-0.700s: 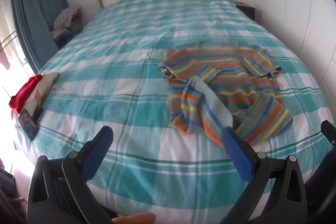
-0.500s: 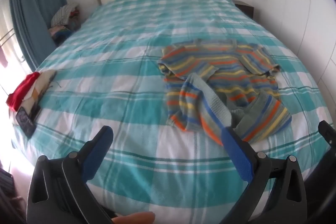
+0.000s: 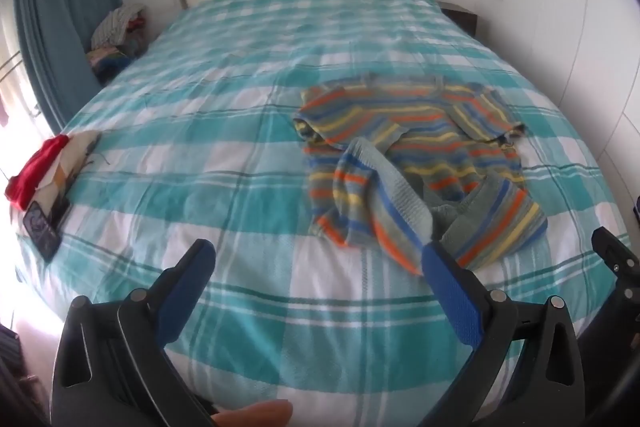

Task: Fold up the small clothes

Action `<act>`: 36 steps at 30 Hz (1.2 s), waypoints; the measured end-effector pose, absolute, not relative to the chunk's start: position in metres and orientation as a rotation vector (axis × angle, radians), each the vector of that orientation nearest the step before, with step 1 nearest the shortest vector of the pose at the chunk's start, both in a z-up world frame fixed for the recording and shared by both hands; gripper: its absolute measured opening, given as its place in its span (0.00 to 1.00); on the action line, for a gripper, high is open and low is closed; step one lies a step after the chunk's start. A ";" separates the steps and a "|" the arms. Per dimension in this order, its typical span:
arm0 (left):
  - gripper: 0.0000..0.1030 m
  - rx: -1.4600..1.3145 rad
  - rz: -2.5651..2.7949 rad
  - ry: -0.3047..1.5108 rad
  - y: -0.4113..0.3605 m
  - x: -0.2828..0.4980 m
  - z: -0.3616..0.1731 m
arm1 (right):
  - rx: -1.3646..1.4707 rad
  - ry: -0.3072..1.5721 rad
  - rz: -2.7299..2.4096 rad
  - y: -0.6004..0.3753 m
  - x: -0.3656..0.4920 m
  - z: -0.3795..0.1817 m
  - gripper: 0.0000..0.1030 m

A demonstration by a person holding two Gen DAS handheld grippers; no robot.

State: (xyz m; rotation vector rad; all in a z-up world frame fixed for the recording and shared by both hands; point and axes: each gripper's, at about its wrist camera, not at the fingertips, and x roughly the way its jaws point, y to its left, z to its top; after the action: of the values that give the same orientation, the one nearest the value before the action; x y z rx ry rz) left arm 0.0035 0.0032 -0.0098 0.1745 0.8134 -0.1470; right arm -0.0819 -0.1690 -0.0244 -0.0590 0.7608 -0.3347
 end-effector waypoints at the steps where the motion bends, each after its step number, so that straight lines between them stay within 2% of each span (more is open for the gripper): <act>1: 1.00 0.179 -0.141 0.810 0.003 0.003 -0.010 | -0.060 0.761 -0.339 -0.169 -0.081 -0.025 1.00; 9: 1.00 0.242 -0.091 0.806 -0.004 0.005 -0.019 | -0.073 0.763 -0.365 -0.171 -0.081 -0.025 1.00; 36: 1.00 0.199 -0.112 0.847 0.004 0.005 -0.023 | -0.090 0.778 -0.388 -0.175 -0.081 -0.030 1.00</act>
State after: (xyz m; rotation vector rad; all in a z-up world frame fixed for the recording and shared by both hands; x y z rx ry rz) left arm 0.0045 0.0040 -0.0231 0.1993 0.8471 -0.1119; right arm -0.0807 -0.1749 -0.0299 -0.0902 0.7784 -0.3883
